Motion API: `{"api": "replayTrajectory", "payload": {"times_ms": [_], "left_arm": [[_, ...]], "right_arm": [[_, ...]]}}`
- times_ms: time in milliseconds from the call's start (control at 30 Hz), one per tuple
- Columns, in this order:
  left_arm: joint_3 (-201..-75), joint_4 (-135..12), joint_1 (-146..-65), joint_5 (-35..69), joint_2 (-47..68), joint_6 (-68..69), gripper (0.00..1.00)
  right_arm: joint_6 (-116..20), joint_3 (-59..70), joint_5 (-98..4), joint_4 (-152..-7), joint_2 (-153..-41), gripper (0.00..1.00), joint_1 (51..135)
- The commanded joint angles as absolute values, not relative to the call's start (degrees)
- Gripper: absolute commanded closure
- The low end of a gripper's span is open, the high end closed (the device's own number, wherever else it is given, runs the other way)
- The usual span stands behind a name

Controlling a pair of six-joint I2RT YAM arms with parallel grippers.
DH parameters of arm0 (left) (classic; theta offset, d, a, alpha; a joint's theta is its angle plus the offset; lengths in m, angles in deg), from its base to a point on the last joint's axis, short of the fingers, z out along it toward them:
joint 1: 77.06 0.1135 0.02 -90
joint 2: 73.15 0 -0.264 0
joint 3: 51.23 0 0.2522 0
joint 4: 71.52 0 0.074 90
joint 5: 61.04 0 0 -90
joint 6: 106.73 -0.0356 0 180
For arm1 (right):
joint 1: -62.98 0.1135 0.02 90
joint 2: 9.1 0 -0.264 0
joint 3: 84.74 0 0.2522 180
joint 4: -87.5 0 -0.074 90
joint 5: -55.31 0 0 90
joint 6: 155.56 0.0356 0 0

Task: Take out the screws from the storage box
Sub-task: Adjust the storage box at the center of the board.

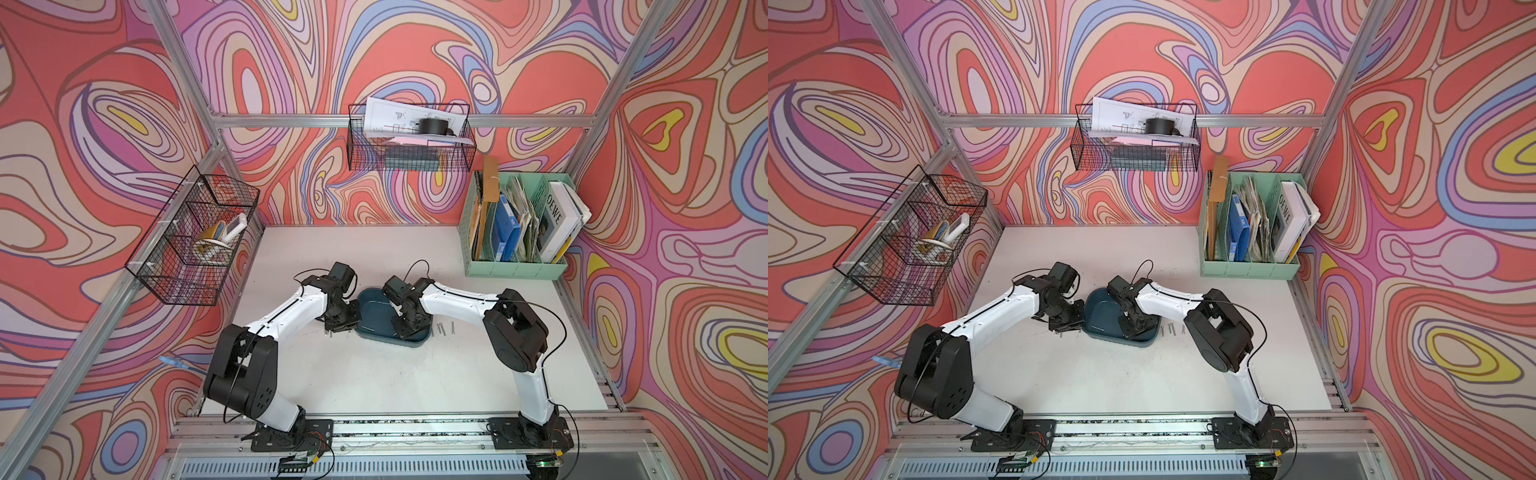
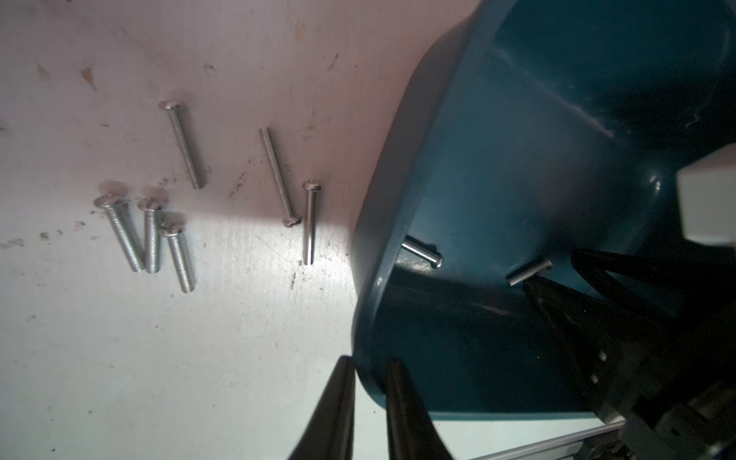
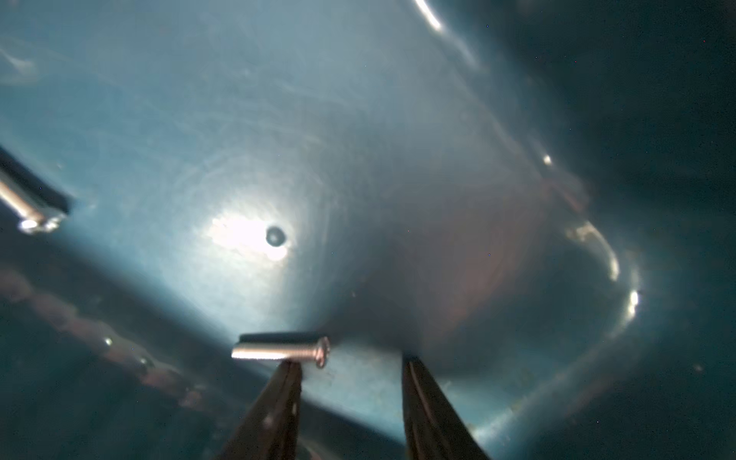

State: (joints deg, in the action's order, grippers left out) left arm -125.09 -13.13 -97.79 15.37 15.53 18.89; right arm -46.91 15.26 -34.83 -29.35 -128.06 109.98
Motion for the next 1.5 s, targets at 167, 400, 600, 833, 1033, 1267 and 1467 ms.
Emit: {"api": "replayTrajectory", "payload": {"times_ms": [167, 400, 600, 833, 1033, 1267, 1467], "left_arm": [[-127.08, -12.28, -98.46, 13.95, 18.31, 18.03, 0.83], [-127.66, -11.27, -98.51, 13.67, 20.01, 18.16, 0.85], [-129.68, -9.26, -98.50, 15.44, 20.67, 18.92, 0.85], [-132.24, -7.16, -98.49, 17.29, 20.28, 20.65, 0.85], [-134.77, -5.12, -98.33, 19.22, 20.93, 19.53, 0.84], [-134.25, -6.10, -98.33, 19.42, 19.31, 20.56, 0.84], [-131.52, -8.98, -98.33, 16.70, 19.66, 20.54, 0.76]], "right_arm": [[-44.53, 15.65, -33.84, -37.70, -132.78, 0.65, 111.76], [-45.73, 18.90, -33.70, -44.30, -134.80, 0.69, 111.78], [-45.35, 20.85, -29.73, -47.52, -134.59, 0.72, 111.66], [-47.17, 19.14, -29.11, -48.07, -130.25, 0.72, 111.31], [-49.14, 13.03, -30.51, -49.00, -124.40, 0.63, 111.29], [-48.08, 12.52, -30.55, -48.51, -121.45, 0.58, 111.25], [-47.30, 15.35, -30.08, -45.55, -123.74, 0.58, 111.32]]}}
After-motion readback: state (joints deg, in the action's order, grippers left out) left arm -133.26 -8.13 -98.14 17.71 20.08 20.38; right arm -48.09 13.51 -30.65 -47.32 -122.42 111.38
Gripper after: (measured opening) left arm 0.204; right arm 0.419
